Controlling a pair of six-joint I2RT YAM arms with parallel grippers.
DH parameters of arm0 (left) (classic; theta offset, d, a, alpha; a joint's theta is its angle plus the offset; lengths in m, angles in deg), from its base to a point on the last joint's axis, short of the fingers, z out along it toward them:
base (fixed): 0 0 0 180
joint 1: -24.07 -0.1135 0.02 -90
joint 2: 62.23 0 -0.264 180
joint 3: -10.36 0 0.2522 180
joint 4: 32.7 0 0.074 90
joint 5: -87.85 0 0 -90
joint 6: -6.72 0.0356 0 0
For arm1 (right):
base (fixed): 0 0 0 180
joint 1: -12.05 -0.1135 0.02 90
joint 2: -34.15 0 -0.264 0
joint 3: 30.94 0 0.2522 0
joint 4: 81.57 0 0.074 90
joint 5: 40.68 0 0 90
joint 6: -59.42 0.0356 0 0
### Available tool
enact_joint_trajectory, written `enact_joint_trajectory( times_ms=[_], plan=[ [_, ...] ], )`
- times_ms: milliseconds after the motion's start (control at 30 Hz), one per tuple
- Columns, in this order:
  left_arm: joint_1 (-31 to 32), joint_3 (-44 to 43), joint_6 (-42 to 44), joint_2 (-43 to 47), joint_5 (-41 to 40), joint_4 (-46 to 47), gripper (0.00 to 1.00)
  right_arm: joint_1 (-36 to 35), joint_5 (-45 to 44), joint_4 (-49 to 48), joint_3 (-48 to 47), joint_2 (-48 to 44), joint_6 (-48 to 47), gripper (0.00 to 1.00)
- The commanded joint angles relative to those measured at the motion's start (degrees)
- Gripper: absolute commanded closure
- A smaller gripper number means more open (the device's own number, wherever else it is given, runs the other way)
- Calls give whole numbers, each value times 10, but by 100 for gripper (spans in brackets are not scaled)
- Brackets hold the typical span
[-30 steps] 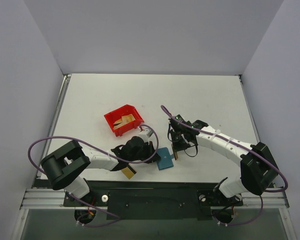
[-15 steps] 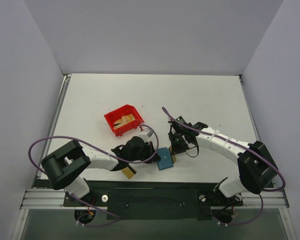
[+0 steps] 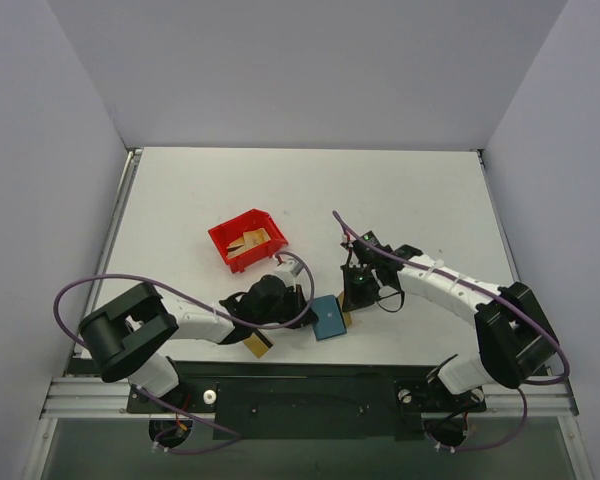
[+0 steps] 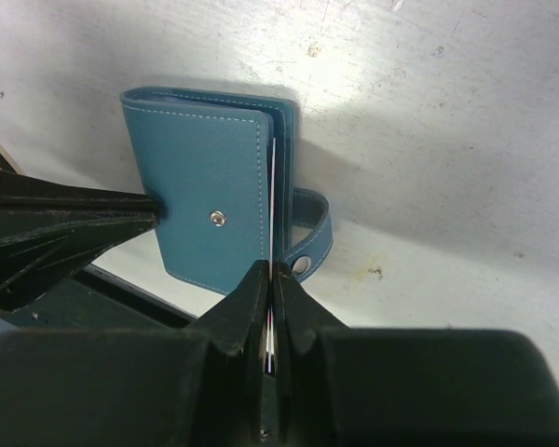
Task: Put the credit cards into the card holder
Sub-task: Insert the credit card into the card holder.
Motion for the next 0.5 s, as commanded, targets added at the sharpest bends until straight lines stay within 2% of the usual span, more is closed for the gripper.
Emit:
enact_joint_trajectory(
  times_ms=[0, 467],
  plan=[
    [1, 9, 3, 28, -22, -2, 100, 11, 28, -1, 9, -31, 0, 100],
    [0, 37, -7, 35, -28, 6, 100, 14, 82, -15, 11, -66, 5, 100]
  ],
)
